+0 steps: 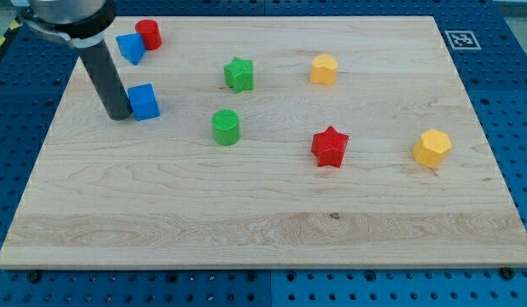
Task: Slide the blue cube closer to the blue triangle
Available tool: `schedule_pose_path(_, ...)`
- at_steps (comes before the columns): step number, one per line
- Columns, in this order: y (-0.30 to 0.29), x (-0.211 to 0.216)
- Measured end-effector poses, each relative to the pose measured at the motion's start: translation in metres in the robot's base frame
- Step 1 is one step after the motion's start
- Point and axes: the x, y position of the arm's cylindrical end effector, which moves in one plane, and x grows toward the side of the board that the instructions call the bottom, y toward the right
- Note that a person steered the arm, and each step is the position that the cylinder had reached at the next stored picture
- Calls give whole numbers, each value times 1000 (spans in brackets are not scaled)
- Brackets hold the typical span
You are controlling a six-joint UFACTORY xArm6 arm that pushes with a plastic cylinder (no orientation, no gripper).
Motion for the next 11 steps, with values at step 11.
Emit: schedule_pose_path(11, 39, -33)
